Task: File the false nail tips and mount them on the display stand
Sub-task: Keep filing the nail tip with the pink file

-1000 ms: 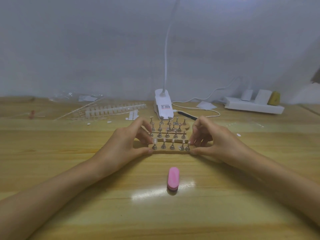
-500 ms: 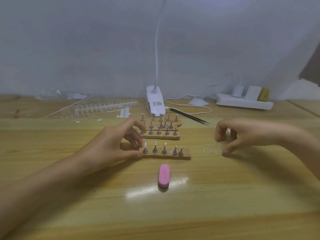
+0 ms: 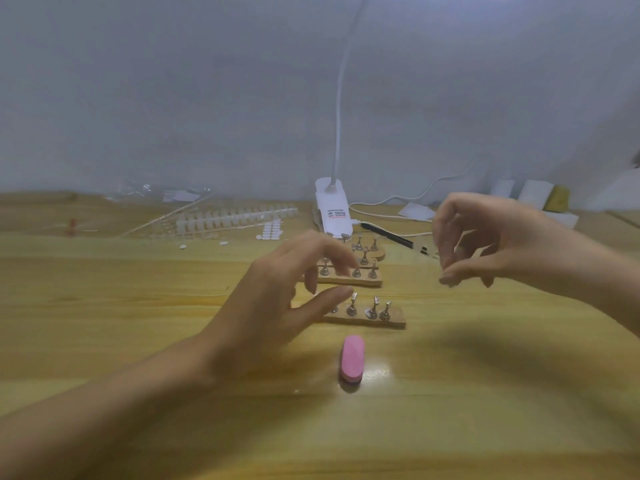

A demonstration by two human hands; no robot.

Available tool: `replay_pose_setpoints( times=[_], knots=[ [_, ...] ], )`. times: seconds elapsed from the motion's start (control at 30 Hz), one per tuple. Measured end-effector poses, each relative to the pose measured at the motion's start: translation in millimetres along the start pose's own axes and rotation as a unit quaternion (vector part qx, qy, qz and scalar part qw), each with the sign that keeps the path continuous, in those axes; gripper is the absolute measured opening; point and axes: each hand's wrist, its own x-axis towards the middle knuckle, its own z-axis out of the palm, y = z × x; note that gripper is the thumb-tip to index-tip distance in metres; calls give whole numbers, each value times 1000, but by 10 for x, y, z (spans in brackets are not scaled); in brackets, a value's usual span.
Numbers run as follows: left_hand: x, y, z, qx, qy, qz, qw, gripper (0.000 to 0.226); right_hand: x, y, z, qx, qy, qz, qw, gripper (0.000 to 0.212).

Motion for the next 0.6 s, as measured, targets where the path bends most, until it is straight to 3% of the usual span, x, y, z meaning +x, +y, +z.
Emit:
replay_pose_setpoints(
  times=[0.13, 0.23, 0.43, 0.53, 0.6],
  knots=[
    [36, 151, -10, -200, -65, -98, 973, 17, -98, -319, 344, 87, -71, -35, 993, 49],
    [20, 184, -11, -215, -58, -107, 969, 5, -162, -395, 530, 92, -58, -38, 993, 59],
    [5, 106, -54, -124, -3, -95, 988, 13, -152, -408, 622, 179, 14, -4, 984, 58],
    [-10, 96, -72, 54, 56, 44, 996, 18, -158, -372, 687, 317, -15, 58, 947, 63],
    [-24, 88, -73, 159, 86, 139, 974, 22, -161, -368, 715, 394, -30, 100, 913, 64]
  ],
)
